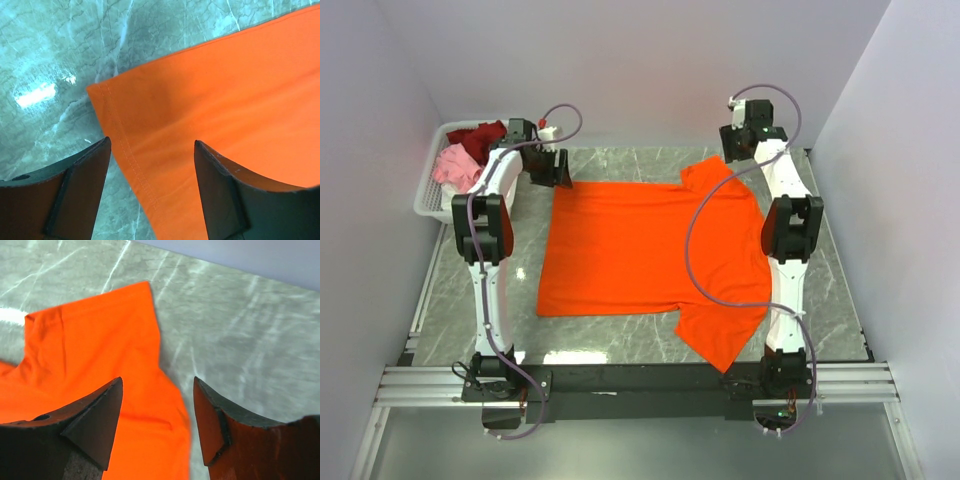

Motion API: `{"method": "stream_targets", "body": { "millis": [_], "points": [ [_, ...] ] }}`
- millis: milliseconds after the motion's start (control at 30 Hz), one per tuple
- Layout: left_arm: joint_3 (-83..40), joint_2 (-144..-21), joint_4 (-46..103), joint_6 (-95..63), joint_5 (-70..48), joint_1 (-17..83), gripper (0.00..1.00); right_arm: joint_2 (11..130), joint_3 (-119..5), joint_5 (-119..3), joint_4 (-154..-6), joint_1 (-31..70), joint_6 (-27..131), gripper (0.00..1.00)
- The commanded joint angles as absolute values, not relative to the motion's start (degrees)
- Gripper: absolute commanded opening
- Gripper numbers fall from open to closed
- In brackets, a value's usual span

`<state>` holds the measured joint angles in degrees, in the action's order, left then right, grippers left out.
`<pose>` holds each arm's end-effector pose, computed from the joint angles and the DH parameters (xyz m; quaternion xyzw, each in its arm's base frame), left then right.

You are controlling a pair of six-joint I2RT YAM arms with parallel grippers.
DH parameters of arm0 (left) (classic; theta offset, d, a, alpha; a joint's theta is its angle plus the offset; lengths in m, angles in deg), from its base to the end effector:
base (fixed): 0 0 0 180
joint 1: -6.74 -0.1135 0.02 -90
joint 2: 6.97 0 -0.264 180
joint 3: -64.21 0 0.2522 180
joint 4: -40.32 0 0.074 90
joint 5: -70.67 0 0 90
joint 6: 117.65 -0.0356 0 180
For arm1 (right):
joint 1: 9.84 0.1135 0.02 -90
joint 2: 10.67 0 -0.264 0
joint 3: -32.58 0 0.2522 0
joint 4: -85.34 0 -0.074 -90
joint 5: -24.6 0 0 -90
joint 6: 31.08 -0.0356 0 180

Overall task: Fold and stack the t-shirts
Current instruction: Flatten the tshirt out, then fold the tshirt

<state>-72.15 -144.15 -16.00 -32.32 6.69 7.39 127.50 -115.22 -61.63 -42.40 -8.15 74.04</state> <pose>0.5231 -0.0216 0.2003 0.1070 0.9306 -0.2061 0.2830 0.5456 0.0184 0.2576 -0.1469 0.9035 -0.0170 0.4023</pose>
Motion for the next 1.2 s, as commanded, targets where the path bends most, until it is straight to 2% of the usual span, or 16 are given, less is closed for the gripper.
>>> {"method": "stream_targets", "body": {
  "millis": [0,100,800,1167],
  "points": [
    [-72.9,-141.0,-15.9,-31.1,10.0,6.9,0.73,131.4,-116.4,-60.2,-47.4,-9.0,68.9,0.66],
    [-73.1,-141.4,-16.3,-30.8,9.4,6.9,0.73,134.1,-120.1,-58.5,-47.4,-9.2,67.3,0.66],
    [-76.9,-146.8,-19.1,-28.7,6.9,4.3,0.74,136.1,-117.9,-58.1,-43.5,-9.4,62.9,0.59],
    [-77.3,-147.6,-19.4,-28.5,6.9,3.7,0.74,137.7,-119.3,-55.7,-43.6,-9.5,62.9,0.48]
  ]
}}
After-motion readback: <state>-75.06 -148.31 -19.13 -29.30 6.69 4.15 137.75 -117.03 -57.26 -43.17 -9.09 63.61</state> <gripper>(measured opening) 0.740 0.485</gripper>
